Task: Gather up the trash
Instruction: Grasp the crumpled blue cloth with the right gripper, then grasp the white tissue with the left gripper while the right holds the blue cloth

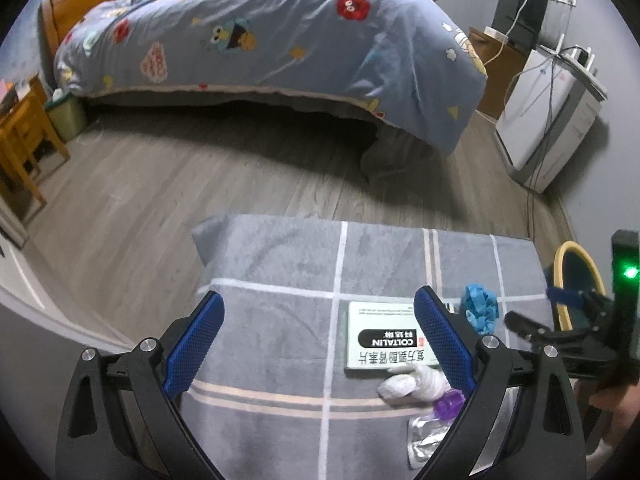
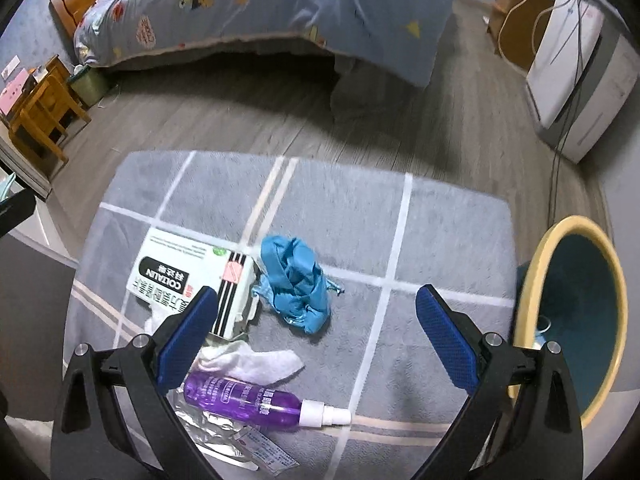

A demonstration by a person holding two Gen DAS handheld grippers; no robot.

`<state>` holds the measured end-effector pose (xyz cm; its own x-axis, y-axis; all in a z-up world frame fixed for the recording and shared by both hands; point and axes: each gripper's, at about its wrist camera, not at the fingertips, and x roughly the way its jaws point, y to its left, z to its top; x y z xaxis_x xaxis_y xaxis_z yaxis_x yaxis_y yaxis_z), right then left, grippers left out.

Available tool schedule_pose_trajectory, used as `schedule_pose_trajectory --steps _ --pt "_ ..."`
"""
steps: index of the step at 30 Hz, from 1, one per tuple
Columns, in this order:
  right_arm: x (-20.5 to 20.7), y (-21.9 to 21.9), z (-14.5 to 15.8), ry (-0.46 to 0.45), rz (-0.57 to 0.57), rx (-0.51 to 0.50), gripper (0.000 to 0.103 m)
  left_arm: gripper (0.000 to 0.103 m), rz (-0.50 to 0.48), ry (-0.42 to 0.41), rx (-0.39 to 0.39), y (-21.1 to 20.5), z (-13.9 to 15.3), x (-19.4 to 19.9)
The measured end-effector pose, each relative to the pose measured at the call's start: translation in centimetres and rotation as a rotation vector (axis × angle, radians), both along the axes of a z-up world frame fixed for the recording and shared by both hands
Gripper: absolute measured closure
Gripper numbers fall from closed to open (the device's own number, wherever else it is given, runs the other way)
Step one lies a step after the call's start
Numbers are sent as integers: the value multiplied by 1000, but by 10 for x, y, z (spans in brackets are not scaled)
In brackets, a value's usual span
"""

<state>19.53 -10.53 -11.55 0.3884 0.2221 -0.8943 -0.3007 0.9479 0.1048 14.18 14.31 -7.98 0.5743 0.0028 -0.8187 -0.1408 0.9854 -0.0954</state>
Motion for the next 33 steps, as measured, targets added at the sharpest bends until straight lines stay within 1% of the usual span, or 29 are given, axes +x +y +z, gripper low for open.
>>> schedule_pose_trajectory --steps 3,7,10,11,12,14,15,17,18,19,22,28,29,33 --pt "6 -1 -11 22 -14 10 6 8 -7 22 18 -4 -7 2" --pt "12 4 -29 63 -14 16 6 8 -28 57 69 -11 -21 7" --pt "15 10 -36 69 6 8 9 8 -43 87 93 -14 -33 12" --pt "16 12 -39 71 14 6 14 8 -45 93 92 -15 -35 13" --pt "18 14 -42 74 19 3 17 8 -48 102 90 -16 -39 14" --pt "19 16 -46 84 25 -4 30 8 -51 118 93 -17 -45 16" --pt "20 16 -49 91 27 -4 34 8 -54 126 97 -18 -48 18" --pt "22 16 -54 110 33 5 49 8 -62 138 98 -20 -52 19" --pt "23 15 -57 128 38 20 53 8 -67 144 99 -22 -54 20" --pt "23 15 -58 136 40 25 62 8 -74 151 96 -23 -57 21" --pt "24 12 -56 140 35 35 63 8 -101 179 111 -28 -67 22" --pt "27 1 -47 146 4 94 64 8 -218 275 137 -48 -94 17" --pt "27 0 -46 147 2 96 64 8 -239 291 151 -53 -99 17" --pt "28 -6 -41 152 -11 122 64 8 -324 331 259 -76 -117 17"
